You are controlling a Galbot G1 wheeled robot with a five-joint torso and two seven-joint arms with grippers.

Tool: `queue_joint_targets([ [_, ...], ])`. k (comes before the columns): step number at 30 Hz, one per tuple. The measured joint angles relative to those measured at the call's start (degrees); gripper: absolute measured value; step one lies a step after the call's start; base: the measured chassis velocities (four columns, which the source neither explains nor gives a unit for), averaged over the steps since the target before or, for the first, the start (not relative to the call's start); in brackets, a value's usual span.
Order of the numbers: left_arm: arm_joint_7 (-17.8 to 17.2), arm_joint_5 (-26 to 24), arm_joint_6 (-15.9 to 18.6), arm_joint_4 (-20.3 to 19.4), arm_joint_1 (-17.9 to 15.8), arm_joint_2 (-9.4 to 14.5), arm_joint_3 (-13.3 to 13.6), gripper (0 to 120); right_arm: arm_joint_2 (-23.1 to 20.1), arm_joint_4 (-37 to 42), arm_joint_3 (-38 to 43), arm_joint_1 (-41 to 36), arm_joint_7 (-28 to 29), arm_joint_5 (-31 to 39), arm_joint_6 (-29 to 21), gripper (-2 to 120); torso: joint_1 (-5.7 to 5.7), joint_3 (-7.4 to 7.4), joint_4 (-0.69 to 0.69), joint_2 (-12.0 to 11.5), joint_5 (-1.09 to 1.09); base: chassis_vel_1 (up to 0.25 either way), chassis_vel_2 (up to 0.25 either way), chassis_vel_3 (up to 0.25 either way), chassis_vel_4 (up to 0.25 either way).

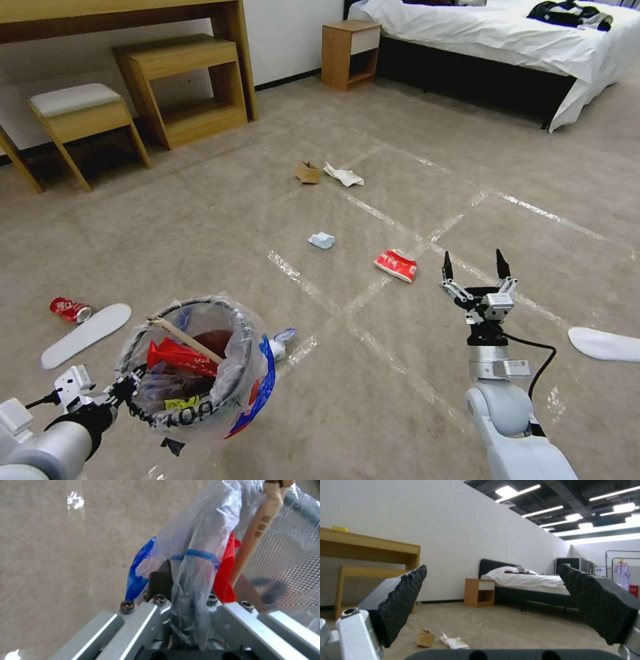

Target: Pick up the trash bin and place the garbage on the floor into it.

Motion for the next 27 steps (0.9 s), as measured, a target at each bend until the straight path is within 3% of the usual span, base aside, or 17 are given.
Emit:
queue_joint_targets([
  [11, -0.04, -0.16, -0.01, 0.19, 0.34, 0.28, -0.76, 0, -0.76, -1.06, -0.63, 2.17, 0.47, -0.92, 0.37, 100, 0.01, 0.01, 0.0, 0.0, 0.0, -0.127, 0.123, 0.128, -0.122],
  [27, -0.29, -0.41, -0.17, -1.04, 1.77, -0.24, -2.32, 0, -2.86, -1.71, -4.03, 5.31, 0.19, -1.52, 1.29, 100, 0.0, 0.0, -0.01, 0.0, 0.0, -0.003, 0.007, 0.002, -0.005],
])
